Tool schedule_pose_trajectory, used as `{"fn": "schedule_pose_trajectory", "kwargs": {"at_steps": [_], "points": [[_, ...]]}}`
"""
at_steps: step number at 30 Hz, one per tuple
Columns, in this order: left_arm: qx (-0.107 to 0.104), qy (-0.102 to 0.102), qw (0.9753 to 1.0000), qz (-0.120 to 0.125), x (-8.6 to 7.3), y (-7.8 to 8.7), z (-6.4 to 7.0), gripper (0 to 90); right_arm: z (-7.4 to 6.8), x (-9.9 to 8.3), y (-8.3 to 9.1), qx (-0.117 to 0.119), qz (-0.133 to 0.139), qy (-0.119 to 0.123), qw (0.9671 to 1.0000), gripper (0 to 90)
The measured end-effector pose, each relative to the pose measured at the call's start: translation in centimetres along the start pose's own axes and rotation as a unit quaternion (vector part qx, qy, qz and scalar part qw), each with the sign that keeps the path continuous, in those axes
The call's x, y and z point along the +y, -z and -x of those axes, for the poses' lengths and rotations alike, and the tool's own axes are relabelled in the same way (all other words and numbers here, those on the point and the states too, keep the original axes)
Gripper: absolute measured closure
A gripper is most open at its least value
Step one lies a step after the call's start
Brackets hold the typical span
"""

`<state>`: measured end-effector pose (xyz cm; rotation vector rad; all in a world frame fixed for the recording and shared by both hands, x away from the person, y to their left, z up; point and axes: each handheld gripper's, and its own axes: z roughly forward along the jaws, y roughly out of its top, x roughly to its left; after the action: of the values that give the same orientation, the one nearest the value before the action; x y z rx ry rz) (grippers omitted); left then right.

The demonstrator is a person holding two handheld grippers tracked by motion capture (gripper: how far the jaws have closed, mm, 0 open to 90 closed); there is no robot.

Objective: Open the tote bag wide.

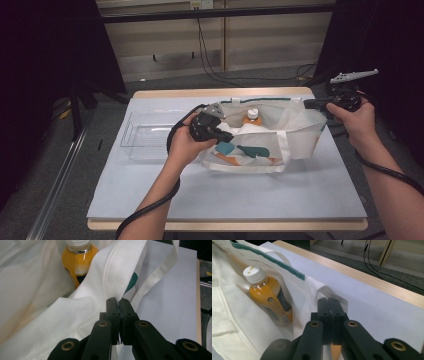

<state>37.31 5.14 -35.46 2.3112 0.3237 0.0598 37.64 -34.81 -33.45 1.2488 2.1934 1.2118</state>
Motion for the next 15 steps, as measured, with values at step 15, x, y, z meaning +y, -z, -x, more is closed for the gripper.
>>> {"fn": "schedule_pose_trajectory", "kwargs": {"at_steps": [15], "points": [[-0.011, 0.002, 0.9999, -0.003, -1.06, -0.23, 0.00, 88.2, 0.99, -0.38, -0.84, -0.005, 0.011, -0.014, 0.9998, 88.8]]}}
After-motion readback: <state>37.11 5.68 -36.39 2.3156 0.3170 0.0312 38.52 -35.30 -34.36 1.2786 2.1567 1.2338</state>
